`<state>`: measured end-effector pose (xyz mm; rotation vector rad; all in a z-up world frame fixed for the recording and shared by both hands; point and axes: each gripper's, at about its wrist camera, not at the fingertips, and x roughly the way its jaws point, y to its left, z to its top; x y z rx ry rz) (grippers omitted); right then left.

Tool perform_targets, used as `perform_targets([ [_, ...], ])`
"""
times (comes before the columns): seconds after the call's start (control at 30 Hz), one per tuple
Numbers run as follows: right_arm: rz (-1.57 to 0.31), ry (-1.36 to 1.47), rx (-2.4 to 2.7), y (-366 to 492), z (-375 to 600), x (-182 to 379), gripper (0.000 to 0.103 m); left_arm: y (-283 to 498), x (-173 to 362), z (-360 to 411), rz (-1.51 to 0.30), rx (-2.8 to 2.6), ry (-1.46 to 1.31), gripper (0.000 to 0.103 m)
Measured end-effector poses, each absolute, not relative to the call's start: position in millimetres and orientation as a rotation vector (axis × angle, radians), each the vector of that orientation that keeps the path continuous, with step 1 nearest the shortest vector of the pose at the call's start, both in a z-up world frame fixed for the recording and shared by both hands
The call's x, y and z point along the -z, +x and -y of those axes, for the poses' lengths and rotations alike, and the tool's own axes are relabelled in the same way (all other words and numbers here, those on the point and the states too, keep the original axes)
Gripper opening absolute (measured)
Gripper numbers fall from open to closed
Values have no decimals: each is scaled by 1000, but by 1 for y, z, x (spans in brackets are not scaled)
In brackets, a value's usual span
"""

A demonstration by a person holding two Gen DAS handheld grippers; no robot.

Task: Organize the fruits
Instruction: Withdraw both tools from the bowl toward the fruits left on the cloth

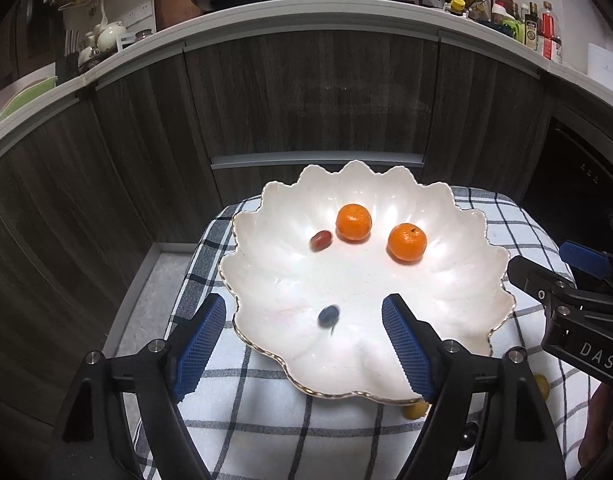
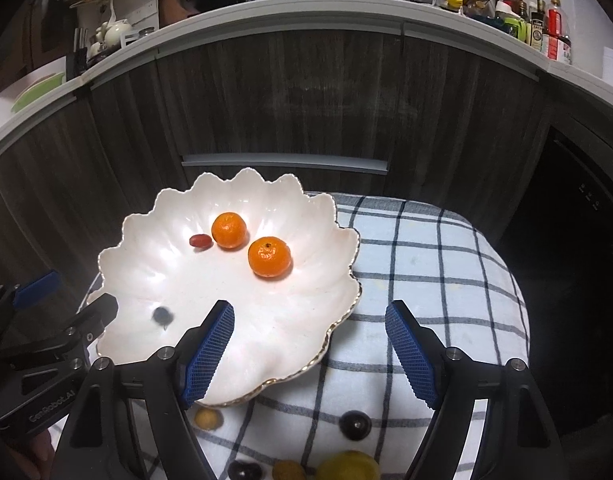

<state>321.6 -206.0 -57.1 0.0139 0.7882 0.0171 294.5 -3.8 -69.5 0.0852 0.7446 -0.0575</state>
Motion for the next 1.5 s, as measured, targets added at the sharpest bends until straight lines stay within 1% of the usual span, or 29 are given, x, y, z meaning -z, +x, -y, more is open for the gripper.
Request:
perform_targets([
  [0.77,-732,23,12,280,230,30,79,259,44,27,-698,86,97,81],
  [1.5,-729,32,35,248,246,30,79,225,42,43,-690,122,120,80],
])
